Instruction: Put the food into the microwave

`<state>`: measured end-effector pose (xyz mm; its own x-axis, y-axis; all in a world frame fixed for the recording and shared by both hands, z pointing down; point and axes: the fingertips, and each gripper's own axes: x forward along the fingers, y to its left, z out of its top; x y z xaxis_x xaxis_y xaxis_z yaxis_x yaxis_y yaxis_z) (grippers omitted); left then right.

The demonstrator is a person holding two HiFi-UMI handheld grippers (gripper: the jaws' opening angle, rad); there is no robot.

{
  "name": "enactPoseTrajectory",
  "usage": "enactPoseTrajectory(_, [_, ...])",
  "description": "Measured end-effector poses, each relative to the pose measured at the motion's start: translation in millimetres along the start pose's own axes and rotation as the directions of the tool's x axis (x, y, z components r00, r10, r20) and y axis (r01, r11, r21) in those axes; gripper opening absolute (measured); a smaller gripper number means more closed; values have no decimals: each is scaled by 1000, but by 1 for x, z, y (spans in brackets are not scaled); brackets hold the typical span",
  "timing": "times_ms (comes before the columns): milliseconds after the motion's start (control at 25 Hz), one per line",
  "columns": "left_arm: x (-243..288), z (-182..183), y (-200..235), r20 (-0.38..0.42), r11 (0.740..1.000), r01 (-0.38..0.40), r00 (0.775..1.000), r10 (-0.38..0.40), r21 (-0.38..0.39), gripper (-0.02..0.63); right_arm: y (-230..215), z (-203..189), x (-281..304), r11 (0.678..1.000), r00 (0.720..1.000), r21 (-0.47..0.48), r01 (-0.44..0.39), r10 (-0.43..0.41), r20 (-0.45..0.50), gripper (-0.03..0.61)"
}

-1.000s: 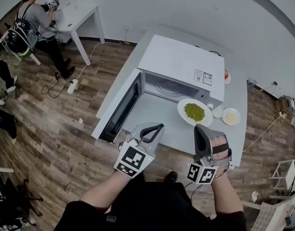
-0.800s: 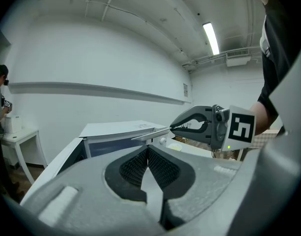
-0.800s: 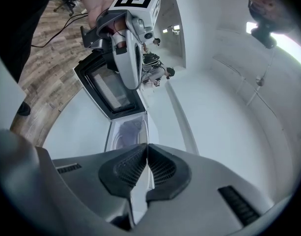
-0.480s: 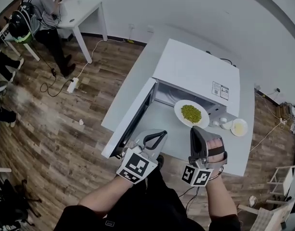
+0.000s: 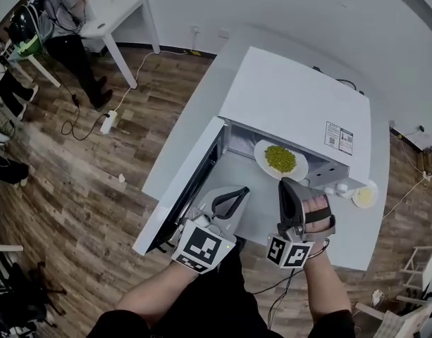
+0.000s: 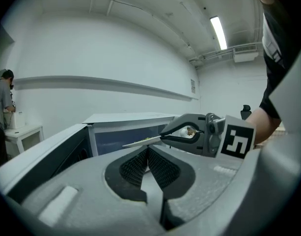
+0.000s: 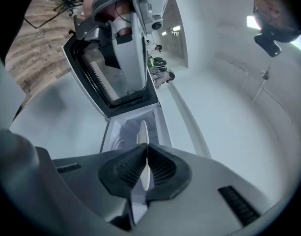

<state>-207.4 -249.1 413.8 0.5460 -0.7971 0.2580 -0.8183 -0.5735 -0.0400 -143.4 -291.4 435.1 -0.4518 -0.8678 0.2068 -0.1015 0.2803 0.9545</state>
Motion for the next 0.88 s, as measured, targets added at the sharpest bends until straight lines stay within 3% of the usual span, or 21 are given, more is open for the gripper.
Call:
enactPoseTrajectory(240, [19,-29,5,-22,999,-13,1000,12,-45,9,35,-23,33,1000,1000,5,-24,24,-14,21])
enactPoseTrajectory(520, [32,-53,9,-37,999,-16,999,15,-44,9,65,-37,57,999,999,28,-29,30,-31,21])
enactPoseTrajectory(880, [41,-63,5,-55,998,-5,999,1,-58,9,91,-52,84,984,987,118,-131,141,-75,21])
